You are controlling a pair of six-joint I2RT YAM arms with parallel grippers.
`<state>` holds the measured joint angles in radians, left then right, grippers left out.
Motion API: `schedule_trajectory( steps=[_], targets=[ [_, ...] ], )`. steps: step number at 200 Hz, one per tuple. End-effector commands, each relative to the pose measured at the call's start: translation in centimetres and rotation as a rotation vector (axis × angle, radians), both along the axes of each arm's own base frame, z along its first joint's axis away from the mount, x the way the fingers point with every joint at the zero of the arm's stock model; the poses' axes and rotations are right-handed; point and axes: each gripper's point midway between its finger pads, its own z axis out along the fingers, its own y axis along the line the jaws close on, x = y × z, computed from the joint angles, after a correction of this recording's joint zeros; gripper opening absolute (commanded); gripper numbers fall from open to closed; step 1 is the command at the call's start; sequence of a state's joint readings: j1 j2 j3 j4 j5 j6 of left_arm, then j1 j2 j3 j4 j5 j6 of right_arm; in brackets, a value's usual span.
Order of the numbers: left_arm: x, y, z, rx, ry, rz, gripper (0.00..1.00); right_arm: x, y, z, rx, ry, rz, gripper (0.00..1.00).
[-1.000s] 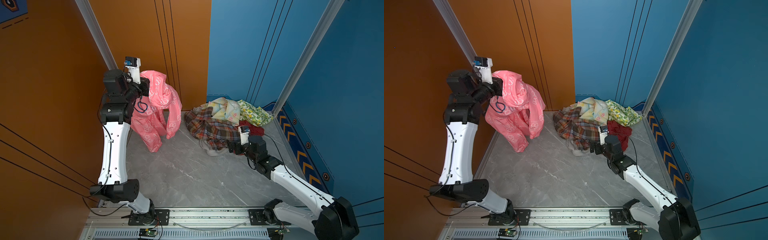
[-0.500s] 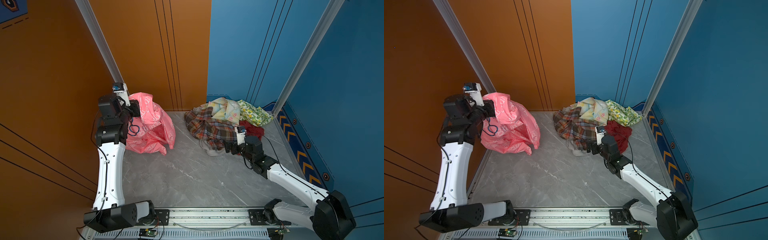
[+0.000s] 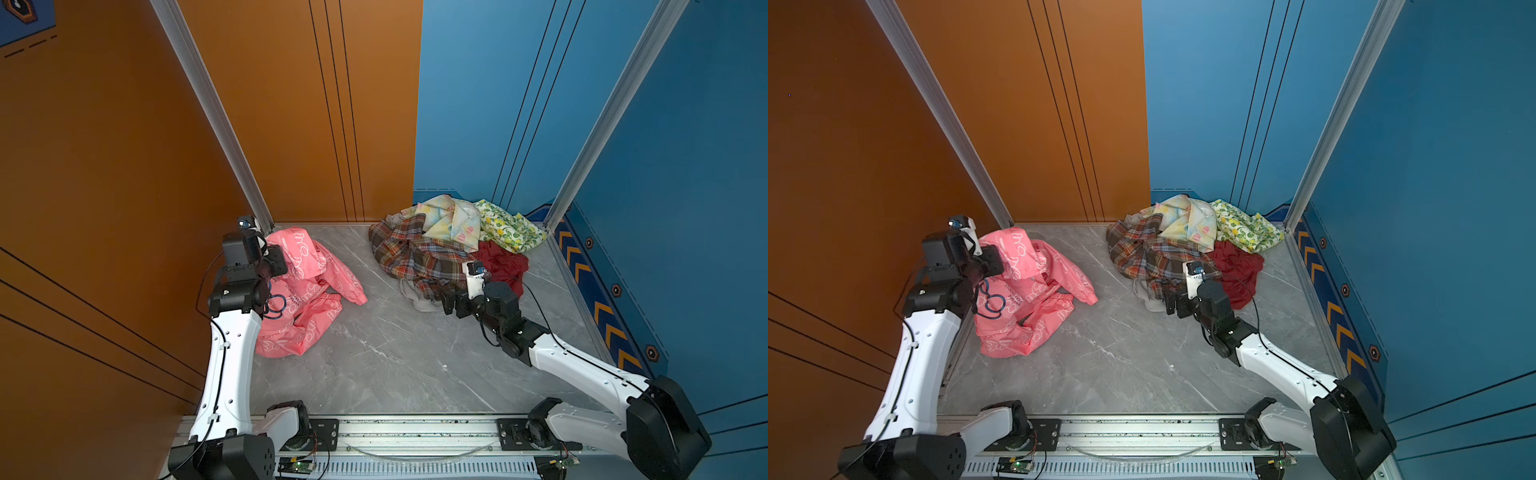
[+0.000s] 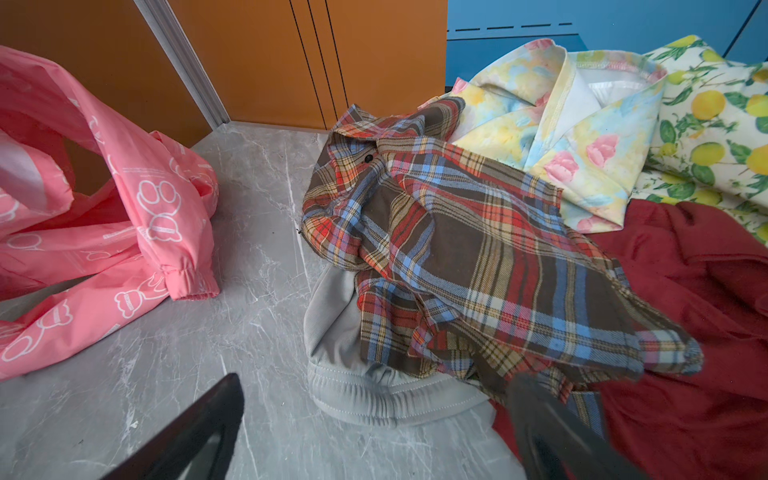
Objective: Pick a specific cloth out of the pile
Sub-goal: 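Carry the pink cloth with the left gripper away from the pile and lower it, then open the left gripper to release the pink cloth onto the floor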
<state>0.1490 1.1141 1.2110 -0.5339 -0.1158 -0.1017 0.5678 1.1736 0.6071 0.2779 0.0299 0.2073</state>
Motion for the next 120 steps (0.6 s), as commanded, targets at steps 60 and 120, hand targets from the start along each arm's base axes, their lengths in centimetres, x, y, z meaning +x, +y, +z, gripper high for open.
schedule_trajectory(
  steps=[60,120],
  targets=[
    [0.8,-2.8,-10.8,0.073,0.358,-0.029,0.00,-0.7,1.3,-1.0,0.063,-0.002,0.003,1.00],
    [1.5,-4.0,-20.4,0.110,0.709,-0.064,0.00,-0.8,1.0,-1.7,0.072,-0.001,-0.023,1.00]
  ],
)
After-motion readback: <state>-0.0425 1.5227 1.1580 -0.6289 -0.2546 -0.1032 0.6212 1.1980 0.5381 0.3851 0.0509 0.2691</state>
